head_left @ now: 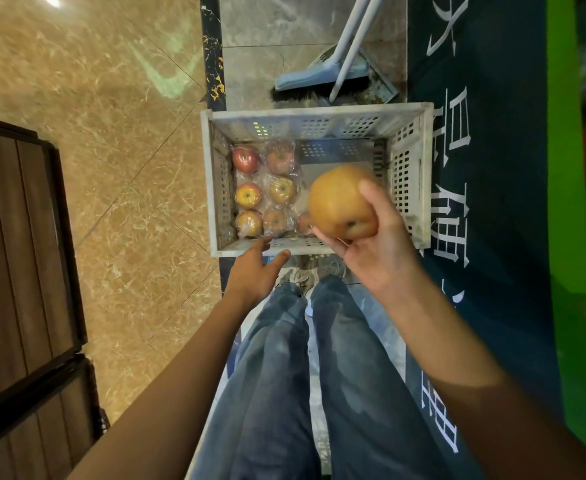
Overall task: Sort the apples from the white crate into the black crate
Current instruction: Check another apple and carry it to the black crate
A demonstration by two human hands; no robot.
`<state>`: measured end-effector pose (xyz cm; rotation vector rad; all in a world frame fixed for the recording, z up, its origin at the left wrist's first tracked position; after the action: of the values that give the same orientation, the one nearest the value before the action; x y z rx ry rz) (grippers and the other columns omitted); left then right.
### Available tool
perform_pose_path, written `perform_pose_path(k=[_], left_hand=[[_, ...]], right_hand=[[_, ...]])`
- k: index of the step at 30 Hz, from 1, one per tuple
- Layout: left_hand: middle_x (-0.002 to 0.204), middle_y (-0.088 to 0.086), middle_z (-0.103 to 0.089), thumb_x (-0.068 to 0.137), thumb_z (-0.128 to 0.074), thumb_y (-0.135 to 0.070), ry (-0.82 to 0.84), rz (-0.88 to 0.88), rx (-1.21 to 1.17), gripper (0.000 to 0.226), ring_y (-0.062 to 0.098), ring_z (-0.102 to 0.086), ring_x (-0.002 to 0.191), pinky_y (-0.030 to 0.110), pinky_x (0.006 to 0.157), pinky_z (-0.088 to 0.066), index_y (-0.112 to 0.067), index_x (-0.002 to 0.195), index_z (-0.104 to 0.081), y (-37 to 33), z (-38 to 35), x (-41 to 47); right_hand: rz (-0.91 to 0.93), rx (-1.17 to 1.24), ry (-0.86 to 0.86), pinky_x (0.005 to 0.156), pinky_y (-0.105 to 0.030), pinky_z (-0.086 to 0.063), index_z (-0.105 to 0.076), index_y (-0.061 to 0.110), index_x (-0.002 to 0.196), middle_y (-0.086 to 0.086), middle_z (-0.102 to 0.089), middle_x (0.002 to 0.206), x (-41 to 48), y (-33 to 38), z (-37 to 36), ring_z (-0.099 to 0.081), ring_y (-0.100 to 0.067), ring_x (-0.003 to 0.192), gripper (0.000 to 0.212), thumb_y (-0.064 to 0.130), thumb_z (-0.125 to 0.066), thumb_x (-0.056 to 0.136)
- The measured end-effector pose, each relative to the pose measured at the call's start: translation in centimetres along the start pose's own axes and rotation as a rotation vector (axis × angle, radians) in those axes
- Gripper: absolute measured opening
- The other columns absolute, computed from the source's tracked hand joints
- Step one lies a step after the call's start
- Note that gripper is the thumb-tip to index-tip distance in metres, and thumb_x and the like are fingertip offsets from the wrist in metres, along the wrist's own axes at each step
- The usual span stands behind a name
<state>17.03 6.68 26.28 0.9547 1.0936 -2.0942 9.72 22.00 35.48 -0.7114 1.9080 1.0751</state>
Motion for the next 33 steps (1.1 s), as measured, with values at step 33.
perform_pose_path(k=[33], left_hand=[[0.141,0.010,-0.049,0.093,-0.052,-0.040,0.002,0.044,0.024,0.057,0.030,-0.053,0.121,0.042,0.104,-0.041,-0.012,0.141,-0.039,2.0,1.0,0.7]], right_hand=[[-0.363,0.217,-0.286,0.076,-0.046,-0.058,-0.052,0.014,0.106,-0.016,-0.055,0.112,3.0,-1.9,4.2,-0.062,-0.034,0.100,0.045,0.038,-0.073,0.074]])
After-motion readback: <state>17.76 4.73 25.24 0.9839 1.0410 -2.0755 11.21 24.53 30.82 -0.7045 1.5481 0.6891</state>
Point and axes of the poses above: each hand's wrist, its own x-axis towards the middle knuckle, its own z-axis out of the back of the hand, y = z × x, the point moved 7 cm from there along x, towards the middle knuckle
